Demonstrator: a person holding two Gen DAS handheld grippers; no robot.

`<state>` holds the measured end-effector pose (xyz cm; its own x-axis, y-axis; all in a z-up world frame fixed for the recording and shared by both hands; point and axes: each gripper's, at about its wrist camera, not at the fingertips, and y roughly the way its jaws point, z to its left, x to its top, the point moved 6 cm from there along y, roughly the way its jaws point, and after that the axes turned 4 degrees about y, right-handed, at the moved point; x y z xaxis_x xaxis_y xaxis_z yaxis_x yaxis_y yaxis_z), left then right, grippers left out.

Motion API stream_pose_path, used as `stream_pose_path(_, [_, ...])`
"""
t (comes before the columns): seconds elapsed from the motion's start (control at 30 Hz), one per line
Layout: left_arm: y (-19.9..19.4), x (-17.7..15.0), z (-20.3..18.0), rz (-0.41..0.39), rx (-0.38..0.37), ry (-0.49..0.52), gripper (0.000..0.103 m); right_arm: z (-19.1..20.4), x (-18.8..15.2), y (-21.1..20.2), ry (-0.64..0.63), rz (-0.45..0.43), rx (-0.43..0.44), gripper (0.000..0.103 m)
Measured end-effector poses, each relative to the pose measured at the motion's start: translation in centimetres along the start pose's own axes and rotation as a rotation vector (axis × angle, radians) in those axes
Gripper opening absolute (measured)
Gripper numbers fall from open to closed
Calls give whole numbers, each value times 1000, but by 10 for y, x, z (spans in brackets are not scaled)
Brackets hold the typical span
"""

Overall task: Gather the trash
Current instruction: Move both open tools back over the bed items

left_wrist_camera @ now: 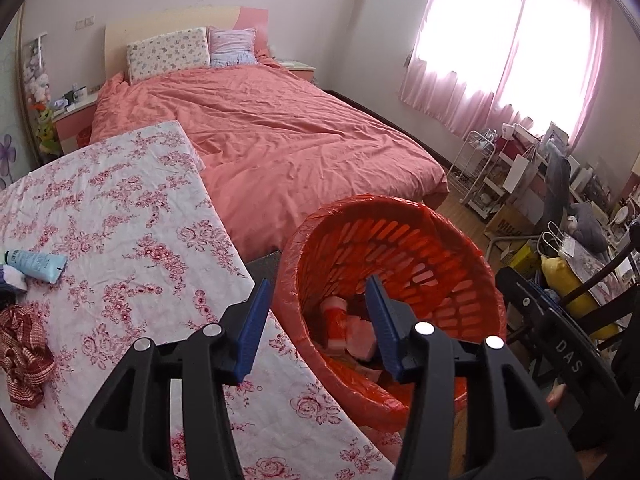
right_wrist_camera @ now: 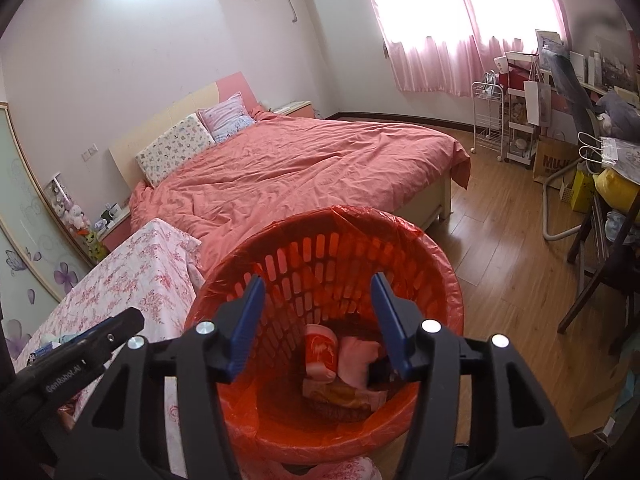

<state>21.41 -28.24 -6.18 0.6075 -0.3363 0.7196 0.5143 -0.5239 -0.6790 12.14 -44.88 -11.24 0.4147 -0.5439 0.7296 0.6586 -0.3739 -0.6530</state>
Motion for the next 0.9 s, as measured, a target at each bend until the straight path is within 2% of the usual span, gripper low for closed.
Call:
stream_pose_path(0.2, [-23,-5,28,-38,94,-15,60,11,-3,-9,-33,-6,7,54])
stream_pose_path(0.4, [-54,-27,77,-50,236,-11,71,36,-12,-20,-88,0,31,55])
stream_pose_path(0.57, [-88,-47,140,-77,384,-64,83,70,-26,-23,-148,21,71,55])
stream_pose_path(0.9, [-154,-98,291,-61,673,-250,84,186,-80,-19,-331,108,207,58])
